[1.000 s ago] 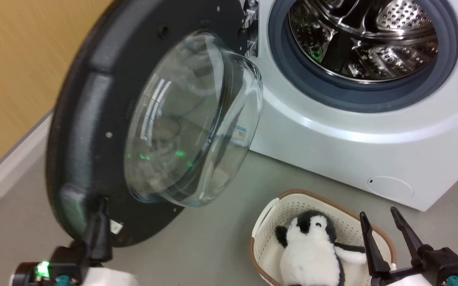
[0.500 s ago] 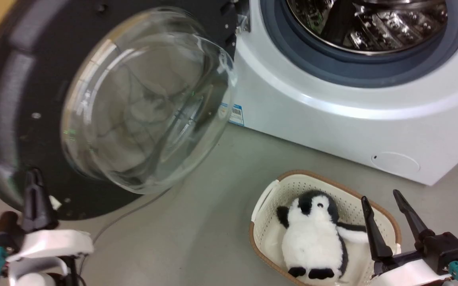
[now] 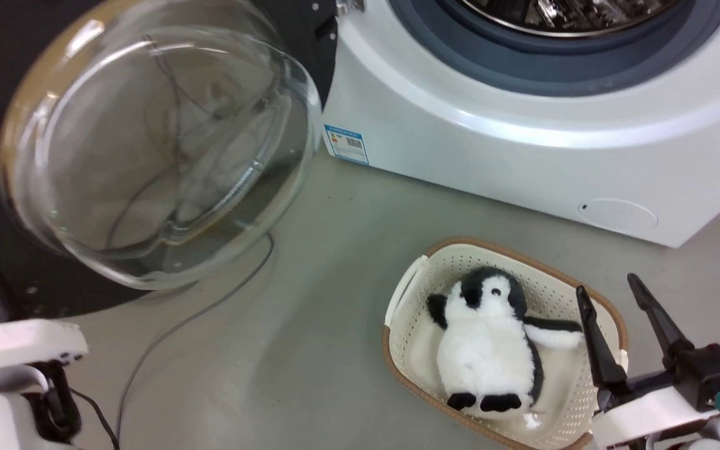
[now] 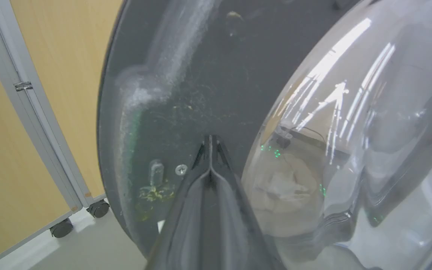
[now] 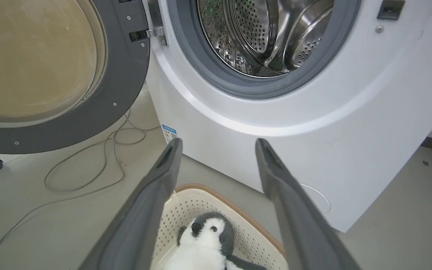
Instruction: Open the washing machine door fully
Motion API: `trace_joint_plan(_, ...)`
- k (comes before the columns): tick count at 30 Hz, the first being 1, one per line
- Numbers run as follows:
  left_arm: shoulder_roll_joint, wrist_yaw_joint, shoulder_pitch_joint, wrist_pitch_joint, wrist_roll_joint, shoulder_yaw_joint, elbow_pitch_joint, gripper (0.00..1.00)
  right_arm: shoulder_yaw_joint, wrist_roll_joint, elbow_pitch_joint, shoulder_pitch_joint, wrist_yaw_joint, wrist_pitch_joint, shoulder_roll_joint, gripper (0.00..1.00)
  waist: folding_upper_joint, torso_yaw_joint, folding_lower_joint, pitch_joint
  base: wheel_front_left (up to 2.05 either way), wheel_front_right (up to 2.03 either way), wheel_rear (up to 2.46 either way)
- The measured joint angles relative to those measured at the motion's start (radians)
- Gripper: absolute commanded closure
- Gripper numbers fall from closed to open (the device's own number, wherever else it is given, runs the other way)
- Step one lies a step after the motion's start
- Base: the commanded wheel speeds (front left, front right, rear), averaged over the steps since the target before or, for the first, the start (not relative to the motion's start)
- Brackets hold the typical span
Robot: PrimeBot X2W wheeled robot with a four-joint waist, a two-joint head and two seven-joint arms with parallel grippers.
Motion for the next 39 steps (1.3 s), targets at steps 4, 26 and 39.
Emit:
trace_joint_plan(4,0.013,-0.017,-0.052,0.000,0.010,0.045,0.053,1.00,0.001,-0.007,-0.001,-0.014,0.000,0.000,-0.007,0.00,-0.0001,-0.012,0.0000,0.021,0.00,0.00,0.00)
trace_joint_plan(26,0.064,-0.086,-0.179,0.000,0.064,0.191,0.206,1.00,-0.006,-0.010,0.003,-0.030,0.000,0.000,-0.007,0.00,0.0000,-0.055,-0.0001,0.041,0.00,0.00,0.00)
trace_joint_plan(39,0.019,-0.130,-0.089,0.000,0.109,0.138,0.040,1.00,-0.037,-0.009,-0.014,-0.002,0.000,0.000,0.042,0.00,-0.0001,-0.077,-0.0002,-0.087,0.00,0.00,0.00)
